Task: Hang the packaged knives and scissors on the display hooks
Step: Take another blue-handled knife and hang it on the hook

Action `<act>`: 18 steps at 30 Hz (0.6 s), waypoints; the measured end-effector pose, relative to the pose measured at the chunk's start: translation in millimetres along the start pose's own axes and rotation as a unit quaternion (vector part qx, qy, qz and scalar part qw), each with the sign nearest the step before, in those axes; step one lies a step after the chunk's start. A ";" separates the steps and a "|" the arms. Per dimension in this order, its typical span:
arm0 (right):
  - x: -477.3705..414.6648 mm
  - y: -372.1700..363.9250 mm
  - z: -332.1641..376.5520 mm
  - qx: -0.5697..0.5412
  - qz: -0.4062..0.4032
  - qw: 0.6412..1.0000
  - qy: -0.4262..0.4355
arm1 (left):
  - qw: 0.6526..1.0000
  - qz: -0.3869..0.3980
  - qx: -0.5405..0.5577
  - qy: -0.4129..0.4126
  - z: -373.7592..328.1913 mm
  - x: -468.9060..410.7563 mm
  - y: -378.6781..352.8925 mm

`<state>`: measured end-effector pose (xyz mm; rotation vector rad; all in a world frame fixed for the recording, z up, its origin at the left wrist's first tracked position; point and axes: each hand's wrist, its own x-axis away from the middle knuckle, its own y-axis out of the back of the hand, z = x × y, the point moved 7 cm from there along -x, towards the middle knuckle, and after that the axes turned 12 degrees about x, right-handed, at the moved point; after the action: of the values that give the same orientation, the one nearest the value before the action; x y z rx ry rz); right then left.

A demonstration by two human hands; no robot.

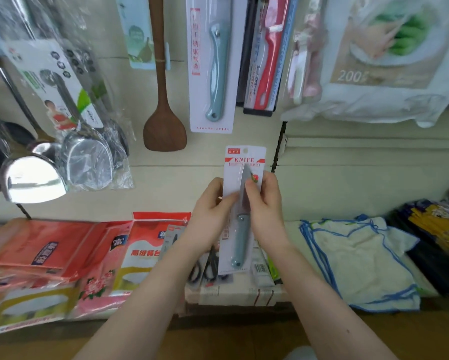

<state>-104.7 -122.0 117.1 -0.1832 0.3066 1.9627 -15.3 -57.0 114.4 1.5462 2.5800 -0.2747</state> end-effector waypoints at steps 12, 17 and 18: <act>-15.1 -14.6 143.0 -0.024 0.007 0.978 0.207 | 0.964 -0.055 -0.002 -0.260 -159.7 -2.0 23.3; -23.9 -14.7 195.1 -0.020 -0.013 0.968 0.249 | 0.957 -0.054 -0.017 -0.283 -212.6 -12.5 28.0; -24.9 -14.7 203.8 -0.020 -0.008 0.967 0.254 | 0.954 -0.050 -0.022 -0.294 -223.3 -13.0 27.1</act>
<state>-78.8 -77.7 316.5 -0.7180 0.5938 1.8845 12.4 -7.2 332.4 1.0980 2.1695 -0.5834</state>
